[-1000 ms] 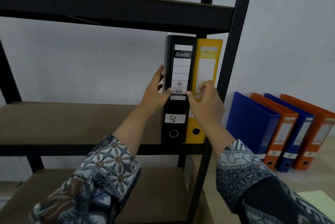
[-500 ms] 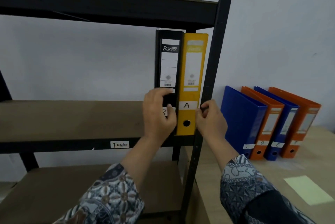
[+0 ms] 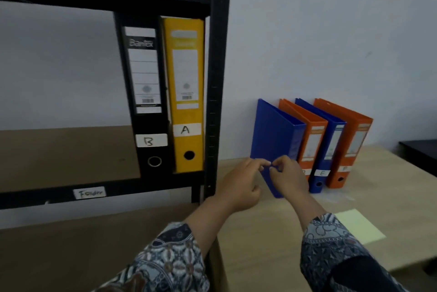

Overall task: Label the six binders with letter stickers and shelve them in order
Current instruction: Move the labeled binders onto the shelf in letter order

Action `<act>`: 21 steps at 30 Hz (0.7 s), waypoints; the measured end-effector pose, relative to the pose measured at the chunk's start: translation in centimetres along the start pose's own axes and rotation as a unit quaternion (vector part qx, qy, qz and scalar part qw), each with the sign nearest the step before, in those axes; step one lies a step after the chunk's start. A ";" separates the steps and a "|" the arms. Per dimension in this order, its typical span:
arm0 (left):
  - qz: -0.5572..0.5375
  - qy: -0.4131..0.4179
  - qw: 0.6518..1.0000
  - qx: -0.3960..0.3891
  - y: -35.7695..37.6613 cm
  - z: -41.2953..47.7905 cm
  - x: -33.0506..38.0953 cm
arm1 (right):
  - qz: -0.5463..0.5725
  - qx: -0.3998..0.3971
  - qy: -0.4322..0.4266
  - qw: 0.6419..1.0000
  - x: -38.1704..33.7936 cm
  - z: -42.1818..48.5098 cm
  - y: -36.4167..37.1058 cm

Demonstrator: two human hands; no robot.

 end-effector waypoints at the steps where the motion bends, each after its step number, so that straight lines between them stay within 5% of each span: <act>1: -0.004 -0.019 1.000 -0.006 1.4 0.8 -0.3 | -0.004 -0.008 0.007 1.000 1.5 1.2 0.1; 21: -0.051 -0.293 0.954 0.030 18.7 15.1 -6.9 | 0.146 -0.121 0.094 0.977 13.3 19.0 4.0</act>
Point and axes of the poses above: each hand's wrist, its own z-axis towards the middle knuckle, its own y-axis out of the palm, x = y × z, the point moved 6 cm from there along z, towards the middle knuckle, and after that the axes turned 15 degrees about x, right-handed, at the moved point
